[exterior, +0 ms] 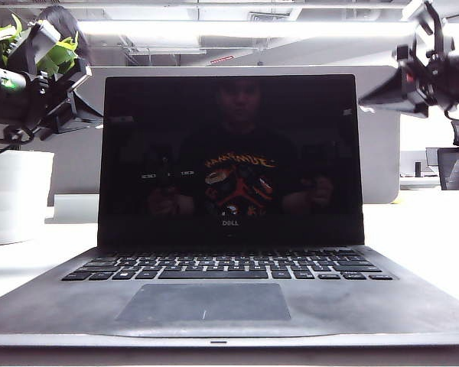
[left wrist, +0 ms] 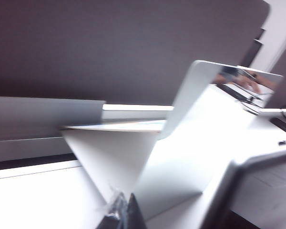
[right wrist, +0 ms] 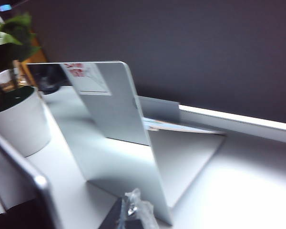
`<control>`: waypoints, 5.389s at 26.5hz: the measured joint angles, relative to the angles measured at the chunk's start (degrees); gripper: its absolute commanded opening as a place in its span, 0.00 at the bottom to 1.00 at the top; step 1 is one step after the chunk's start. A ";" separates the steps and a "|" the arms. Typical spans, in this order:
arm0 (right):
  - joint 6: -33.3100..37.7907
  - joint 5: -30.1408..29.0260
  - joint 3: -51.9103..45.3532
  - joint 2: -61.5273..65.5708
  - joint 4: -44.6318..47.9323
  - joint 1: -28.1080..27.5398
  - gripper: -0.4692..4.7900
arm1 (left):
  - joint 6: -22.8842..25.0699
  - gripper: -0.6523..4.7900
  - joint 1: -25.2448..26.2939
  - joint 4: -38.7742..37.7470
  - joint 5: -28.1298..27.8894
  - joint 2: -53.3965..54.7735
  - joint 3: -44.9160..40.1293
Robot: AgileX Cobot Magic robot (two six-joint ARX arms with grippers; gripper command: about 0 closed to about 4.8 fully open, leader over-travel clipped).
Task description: Close the laptop lid.
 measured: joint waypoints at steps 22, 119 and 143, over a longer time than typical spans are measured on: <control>0.72 -13.40 0.90 0.74 -2.84 -0.57 0.09 | -6.32 0.11 0.61 -2.64 12.02 -0.02 0.92; 4.90 35.69 23.37 -21.33 -58.66 4.26 0.09 | 17.64 0.11 -0.13 -69.20 -28.48 -37.46 22.40; 4.90 35.74 23.30 -21.16 -58.90 4.26 0.09 | 17.66 0.11 -0.15 -69.24 -28.28 -37.79 22.38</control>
